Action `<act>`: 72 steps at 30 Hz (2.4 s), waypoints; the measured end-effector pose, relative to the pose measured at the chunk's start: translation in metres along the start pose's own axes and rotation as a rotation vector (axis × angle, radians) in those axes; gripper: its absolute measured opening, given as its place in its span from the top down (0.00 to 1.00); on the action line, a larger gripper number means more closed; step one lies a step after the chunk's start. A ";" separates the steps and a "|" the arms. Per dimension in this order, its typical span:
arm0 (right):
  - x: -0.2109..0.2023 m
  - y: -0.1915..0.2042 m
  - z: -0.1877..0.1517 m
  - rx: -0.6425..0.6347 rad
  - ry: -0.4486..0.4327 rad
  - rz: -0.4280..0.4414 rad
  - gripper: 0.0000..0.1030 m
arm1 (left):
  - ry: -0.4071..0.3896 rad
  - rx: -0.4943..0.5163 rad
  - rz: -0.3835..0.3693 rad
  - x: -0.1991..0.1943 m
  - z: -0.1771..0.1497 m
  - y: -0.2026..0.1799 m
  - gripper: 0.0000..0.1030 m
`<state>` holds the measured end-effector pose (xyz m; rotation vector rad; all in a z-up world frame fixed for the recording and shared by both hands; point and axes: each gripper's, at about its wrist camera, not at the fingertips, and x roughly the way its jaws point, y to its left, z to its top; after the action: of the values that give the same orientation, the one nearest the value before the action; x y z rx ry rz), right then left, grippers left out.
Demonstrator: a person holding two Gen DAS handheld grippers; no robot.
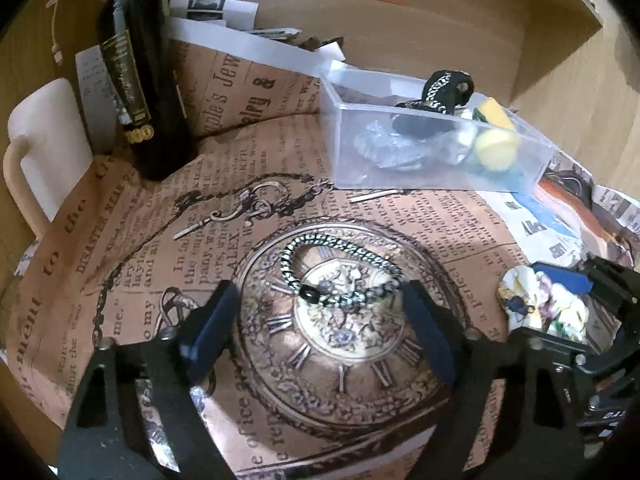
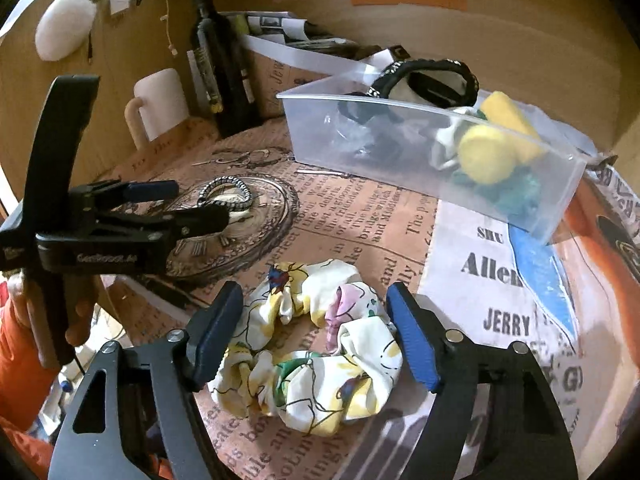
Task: Organize soft objects
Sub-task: 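Grasp the silver chain bracelet with the left tool while the right tool grasps the floral scrunchie, then place the bracelet and scrunchie into the box and release them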
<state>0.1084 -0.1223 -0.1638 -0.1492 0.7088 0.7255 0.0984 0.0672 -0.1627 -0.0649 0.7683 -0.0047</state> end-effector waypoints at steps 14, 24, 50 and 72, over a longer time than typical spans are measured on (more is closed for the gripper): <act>-0.014 -0.013 0.008 0.015 -0.023 -0.024 0.81 | 0.015 -0.051 -0.070 0.014 0.017 0.008 0.86; -0.045 -0.046 0.039 0.049 -0.153 -0.096 0.84 | -0.044 -0.064 -0.095 -0.003 0.030 0.004 0.97; -0.069 -0.103 0.084 0.102 -0.303 -0.169 0.84 | 0.099 0.054 -0.055 0.048 0.048 -0.018 0.89; -0.020 -0.112 0.126 0.048 -0.233 -0.172 0.84 | -0.139 0.032 -0.126 0.017 0.139 -0.036 0.90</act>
<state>0.2390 -0.1718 -0.0676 -0.0785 0.4837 0.5501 0.2080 0.0389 -0.0721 -0.0826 0.6236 -0.1311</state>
